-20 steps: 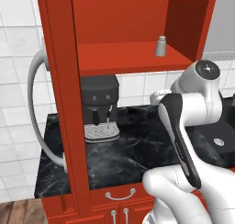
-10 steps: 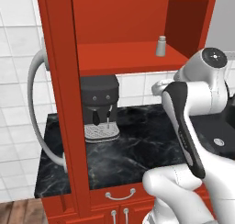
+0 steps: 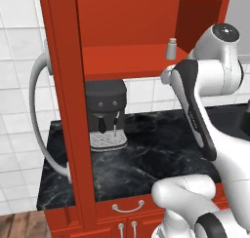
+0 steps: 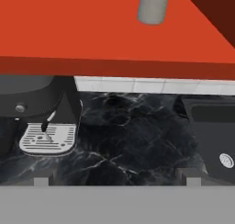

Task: Move the mustard and shaker from the cabinet to the dining counter.

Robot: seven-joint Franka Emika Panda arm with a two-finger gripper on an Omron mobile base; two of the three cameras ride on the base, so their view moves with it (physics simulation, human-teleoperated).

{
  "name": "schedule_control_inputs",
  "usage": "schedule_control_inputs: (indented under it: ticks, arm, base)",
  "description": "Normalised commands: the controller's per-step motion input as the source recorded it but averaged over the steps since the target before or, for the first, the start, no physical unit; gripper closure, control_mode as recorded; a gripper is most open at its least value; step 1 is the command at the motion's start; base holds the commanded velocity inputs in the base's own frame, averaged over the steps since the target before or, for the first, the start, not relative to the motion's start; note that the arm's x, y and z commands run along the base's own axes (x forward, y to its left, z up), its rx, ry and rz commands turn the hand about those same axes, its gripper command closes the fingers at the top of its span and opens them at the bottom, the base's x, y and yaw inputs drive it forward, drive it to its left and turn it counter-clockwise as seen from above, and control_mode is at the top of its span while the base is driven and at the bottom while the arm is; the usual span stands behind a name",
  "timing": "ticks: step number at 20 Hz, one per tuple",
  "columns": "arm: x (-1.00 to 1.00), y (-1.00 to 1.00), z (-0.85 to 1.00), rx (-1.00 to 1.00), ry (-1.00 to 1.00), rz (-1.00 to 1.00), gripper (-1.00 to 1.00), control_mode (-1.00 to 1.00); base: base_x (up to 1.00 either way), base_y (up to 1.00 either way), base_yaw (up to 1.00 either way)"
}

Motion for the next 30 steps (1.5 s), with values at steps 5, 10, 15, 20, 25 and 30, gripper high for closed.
schedule_control_inputs:
  ticks: [5,10,15,20,25,30]
  arm:
    - [0.33,-0.02,0.01,0.0,-0.06,-0.06,-1.0,-1.0]
    - [0.31,-0.01,0.0,0.0,-0.09,-0.06,-1.0,-1.0]
    - [0.3,-0.09,0.0,0.0,-0.06,-0.08,-1.0,-1.0]
    - [0.32,-0.07,0.0,0.0,-0.07,-0.08,-1.0,-1.0]
    - [0.27,0.0,0.06,0.0,-0.04,-0.05,-1.0,-1.0]
    - [0.31,0.0,0.01,0.0,-0.08,-0.02,-1.0,-1.0]
  base:
    - [0.0,0.0,0.0]
    - [0.0,0.0,0.0]
    - [0.0,0.0,0.0]
    - [0.0,0.0,0.0]
    - [0.0,0.0,0.0]
    - [0.0,0.0,0.0]
